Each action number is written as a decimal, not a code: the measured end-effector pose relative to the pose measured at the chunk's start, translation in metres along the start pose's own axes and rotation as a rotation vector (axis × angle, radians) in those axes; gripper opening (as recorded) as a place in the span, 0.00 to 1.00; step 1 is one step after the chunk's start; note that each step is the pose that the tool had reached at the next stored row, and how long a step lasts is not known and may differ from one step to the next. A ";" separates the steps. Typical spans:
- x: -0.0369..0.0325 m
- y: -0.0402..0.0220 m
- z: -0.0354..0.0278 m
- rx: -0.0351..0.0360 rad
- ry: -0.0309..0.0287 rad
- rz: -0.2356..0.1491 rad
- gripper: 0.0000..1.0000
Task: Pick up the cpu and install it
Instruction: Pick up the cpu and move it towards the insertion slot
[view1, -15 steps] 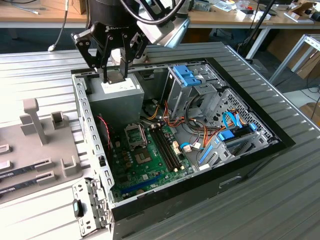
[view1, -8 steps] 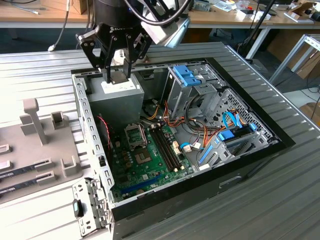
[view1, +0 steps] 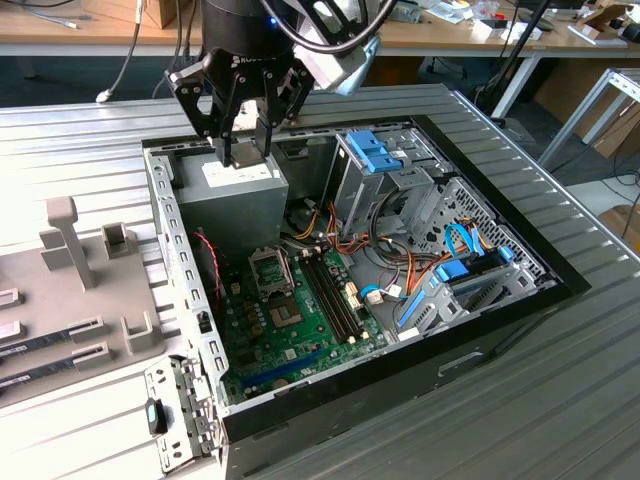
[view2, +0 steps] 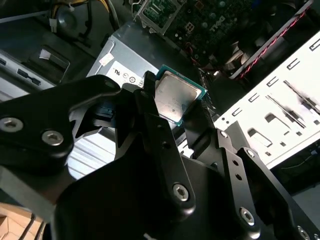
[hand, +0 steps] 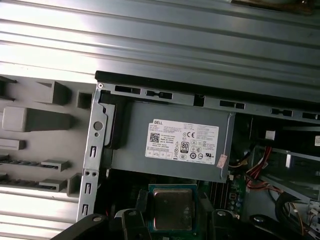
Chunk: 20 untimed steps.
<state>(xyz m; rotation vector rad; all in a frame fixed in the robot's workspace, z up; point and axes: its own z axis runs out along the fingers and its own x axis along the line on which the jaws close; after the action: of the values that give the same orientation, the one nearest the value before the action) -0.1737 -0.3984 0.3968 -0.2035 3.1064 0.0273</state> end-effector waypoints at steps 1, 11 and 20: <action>-0.0018 -0.0002 0.0004 0.0002 0.0000 0.000 0.47; -0.0181 -0.0024 0.0032 0.0023 0.0003 0.000 0.47; -0.0238 -0.0065 0.0073 0.0028 0.0004 0.000 0.47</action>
<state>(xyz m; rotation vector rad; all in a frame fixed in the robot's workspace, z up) -0.1491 -0.4016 0.3901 -0.2036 3.1066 0.0229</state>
